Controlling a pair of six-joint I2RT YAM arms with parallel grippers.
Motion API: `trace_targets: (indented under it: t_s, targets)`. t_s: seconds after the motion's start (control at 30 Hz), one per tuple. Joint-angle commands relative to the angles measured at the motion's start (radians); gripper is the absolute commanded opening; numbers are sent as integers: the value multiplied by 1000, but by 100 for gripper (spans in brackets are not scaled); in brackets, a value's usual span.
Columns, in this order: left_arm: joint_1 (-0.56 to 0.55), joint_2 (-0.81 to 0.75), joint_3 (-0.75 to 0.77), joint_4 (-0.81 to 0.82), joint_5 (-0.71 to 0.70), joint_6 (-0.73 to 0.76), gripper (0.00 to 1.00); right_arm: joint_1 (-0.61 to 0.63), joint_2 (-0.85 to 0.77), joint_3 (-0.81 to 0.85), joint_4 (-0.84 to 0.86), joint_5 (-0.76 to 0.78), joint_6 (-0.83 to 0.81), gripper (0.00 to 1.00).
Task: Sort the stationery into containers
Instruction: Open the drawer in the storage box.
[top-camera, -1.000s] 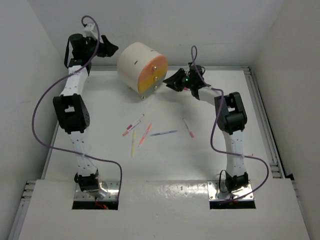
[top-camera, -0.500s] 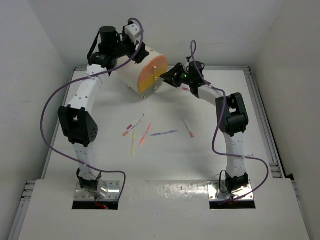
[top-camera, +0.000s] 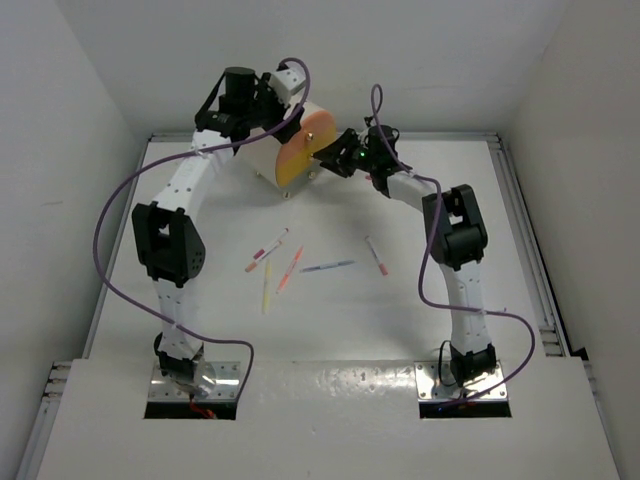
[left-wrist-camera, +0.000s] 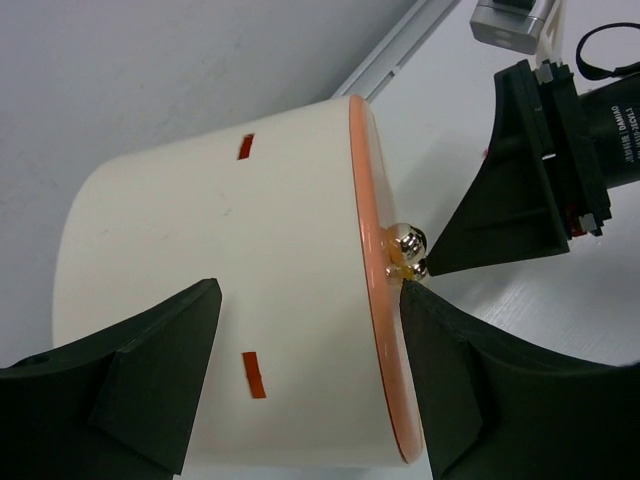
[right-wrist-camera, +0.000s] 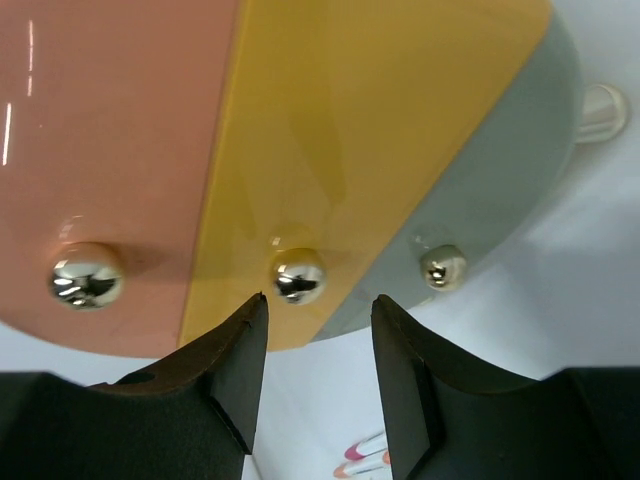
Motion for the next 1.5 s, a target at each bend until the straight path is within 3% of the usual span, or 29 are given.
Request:
trace_targets:
  t_s: [0.0,0.57,0.83,1.13,1.47]
  targets:
    - [-3,3,52,-6,-23,17,78,8,2,32,27,18,8,46]
    - [-6,27,6,-9,-30,14,78,22,38,77,64,18,6,44]
    - [-6,32,6,-12,-20,13,78,25,61,109,70,24,4,35]
    - [-3,44,12,-16,-33,1,78,34,67,112,80,14,20,34]
    - [5,64,40,-29,-39,-26,78,31,36,86,80,-5,17,13]
